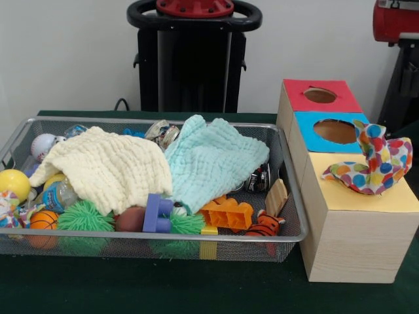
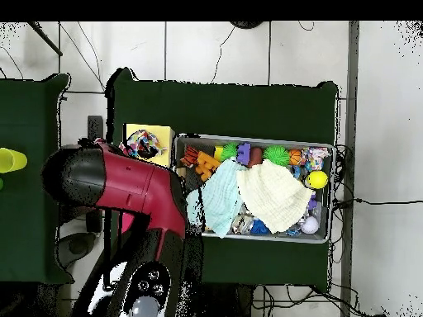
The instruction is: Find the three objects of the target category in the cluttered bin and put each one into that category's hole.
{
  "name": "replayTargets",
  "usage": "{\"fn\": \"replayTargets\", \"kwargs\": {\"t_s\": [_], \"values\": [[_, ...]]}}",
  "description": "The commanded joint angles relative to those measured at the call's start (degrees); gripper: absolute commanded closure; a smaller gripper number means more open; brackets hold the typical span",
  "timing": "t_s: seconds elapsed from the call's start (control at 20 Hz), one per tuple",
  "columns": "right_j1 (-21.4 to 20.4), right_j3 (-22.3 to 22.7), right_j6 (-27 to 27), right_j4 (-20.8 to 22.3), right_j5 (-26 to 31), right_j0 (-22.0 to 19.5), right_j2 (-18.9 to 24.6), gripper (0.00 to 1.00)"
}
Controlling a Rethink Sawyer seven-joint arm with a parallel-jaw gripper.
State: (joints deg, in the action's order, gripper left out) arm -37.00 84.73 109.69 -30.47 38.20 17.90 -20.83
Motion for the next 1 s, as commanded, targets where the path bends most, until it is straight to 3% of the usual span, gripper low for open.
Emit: {"fn": "replayTargets", "kwargs": {"t_s": [0.05,1.0], "values": [[4.41,-1.76,8.55,1.45,-10.14,-3.98,4.71,1.0],[7.47,-2.44,6.94,2.4,-15.53,-5.65,7.09,1.0]]}}
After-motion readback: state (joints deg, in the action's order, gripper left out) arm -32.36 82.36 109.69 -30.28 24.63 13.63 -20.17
